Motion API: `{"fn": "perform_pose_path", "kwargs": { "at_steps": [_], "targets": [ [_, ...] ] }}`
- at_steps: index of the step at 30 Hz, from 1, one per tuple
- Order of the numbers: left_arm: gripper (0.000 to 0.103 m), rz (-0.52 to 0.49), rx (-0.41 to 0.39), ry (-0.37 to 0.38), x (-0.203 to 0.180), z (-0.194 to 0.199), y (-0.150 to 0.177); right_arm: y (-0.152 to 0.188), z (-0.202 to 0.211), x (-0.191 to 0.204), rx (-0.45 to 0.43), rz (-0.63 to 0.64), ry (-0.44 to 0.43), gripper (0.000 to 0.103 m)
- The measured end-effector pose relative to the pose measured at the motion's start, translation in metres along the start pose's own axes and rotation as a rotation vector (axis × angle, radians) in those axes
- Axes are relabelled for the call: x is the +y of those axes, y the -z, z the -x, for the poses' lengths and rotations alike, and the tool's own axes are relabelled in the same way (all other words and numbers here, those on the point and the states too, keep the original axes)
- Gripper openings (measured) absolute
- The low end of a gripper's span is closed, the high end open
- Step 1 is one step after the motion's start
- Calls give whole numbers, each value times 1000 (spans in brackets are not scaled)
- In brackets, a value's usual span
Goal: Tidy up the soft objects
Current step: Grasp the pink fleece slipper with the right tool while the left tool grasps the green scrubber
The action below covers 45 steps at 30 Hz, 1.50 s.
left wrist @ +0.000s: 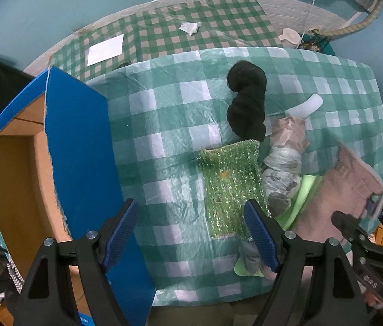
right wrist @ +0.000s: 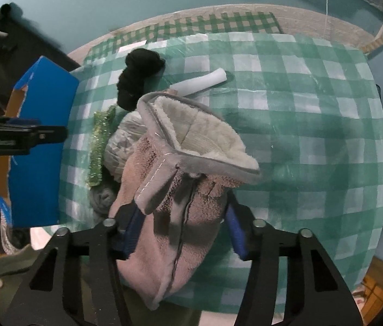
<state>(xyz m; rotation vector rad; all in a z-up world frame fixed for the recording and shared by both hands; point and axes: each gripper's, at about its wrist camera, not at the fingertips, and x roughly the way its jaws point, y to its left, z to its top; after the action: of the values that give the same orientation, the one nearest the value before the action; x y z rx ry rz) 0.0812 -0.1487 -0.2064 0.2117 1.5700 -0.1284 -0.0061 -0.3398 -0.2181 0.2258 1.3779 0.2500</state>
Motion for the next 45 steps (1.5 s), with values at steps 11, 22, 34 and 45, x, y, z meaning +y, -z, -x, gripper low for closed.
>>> {"fn": "perform_pose_path", "kwargs": {
  "at_steps": [11, 22, 34, 45],
  "targets": [
    [81, 25, 40, 43, -10, -16, -14, 7, 17, 1, 12, -3, 12, 27],
    [81, 22, 83, 26, -24, -35, -29, 4, 34, -1, 1, -15, 33, 21],
    [36, 46, 117, 74, -24, -48, -31, -16, 54, -2, -39, -25, 56, 21],
    [7, 52, 59, 138, -14, -34, -14, -23, 63, 10, -69, 6, 74, 21]
  ]
}}
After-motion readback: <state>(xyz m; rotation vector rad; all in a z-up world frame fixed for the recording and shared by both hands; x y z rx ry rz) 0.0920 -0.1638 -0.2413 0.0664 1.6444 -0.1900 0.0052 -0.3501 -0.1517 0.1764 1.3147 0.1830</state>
